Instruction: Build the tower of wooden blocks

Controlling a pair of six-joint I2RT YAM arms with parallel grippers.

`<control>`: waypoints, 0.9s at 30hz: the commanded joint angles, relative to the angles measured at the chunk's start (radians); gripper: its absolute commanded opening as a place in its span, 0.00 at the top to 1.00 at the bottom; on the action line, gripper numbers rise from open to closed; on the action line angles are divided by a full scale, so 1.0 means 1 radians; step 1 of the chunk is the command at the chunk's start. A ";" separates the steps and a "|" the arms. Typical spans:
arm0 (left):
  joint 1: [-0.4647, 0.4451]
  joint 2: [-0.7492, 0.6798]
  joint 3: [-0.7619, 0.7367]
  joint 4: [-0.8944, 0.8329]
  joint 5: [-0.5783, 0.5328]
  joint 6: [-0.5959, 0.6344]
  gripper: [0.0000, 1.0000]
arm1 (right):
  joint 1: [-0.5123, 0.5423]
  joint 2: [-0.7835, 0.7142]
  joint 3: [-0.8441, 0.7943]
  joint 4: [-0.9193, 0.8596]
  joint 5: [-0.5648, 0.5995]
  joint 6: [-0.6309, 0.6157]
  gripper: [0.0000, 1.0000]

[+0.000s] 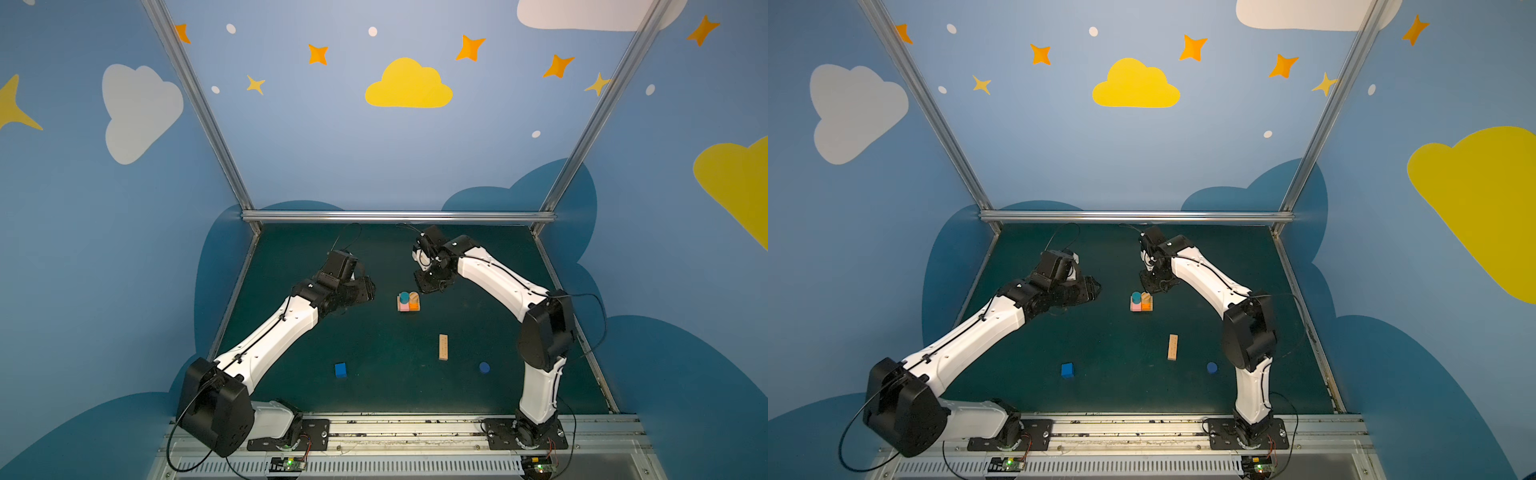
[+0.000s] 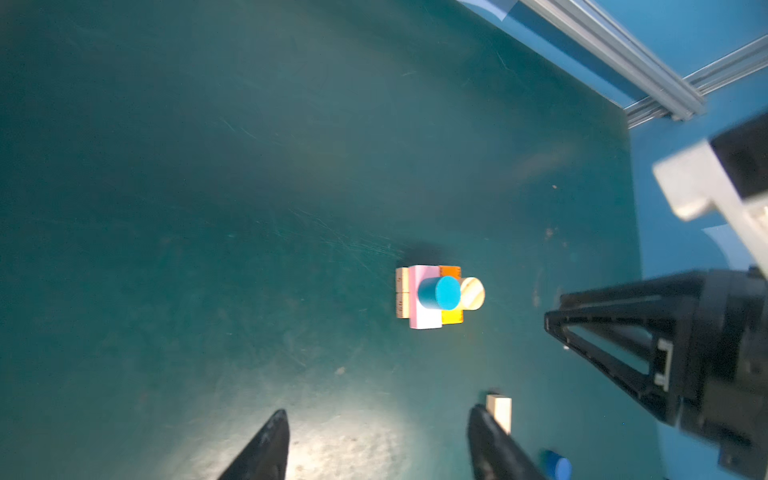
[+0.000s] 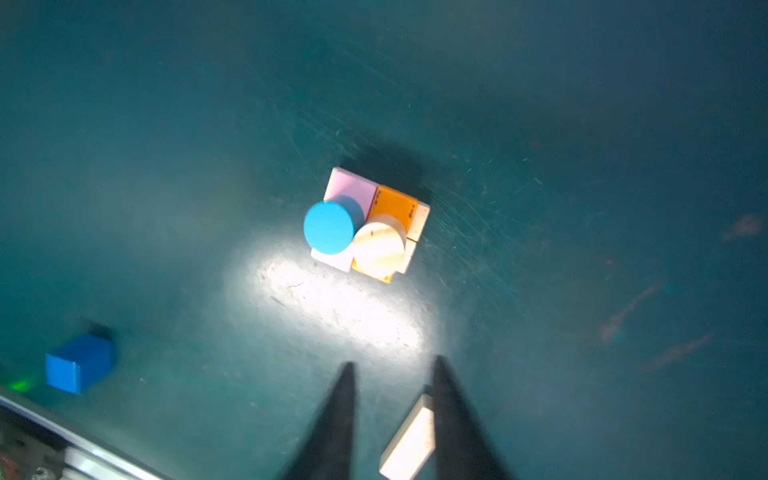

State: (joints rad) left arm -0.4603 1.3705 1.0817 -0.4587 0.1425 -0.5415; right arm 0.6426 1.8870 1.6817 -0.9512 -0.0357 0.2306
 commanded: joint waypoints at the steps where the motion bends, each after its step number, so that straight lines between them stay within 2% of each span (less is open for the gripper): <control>1: 0.002 0.044 -0.003 0.044 0.063 -0.017 0.46 | -0.009 -0.054 -0.100 0.091 -0.033 0.045 1.00; 3: 0.001 0.079 0.005 0.058 0.116 -0.023 0.56 | -0.014 -0.067 -0.155 0.125 -0.058 0.063 1.00; 8: -0.009 0.168 0.038 0.058 0.148 -0.028 0.78 | -0.028 -0.075 -0.262 0.237 -0.118 0.102 1.00; 14: -0.017 0.243 0.058 0.086 0.170 -0.037 0.95 | -0.056 -0.065 -0.328 0.352 -0.161 0.138 1.00; 27: -0.043 0.355 0.129 0.055 0.166 -0.022 0.96 | -0.081 -0.023 -0.346 0.394 -0.223 0.168 1.00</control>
State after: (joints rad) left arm -0.4976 1.7161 1.1824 -0.3817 0.3130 -0.5789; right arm 0.5644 1.8450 1.3460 -0.5694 -0.2348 0.3866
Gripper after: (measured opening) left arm 0.047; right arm 0.048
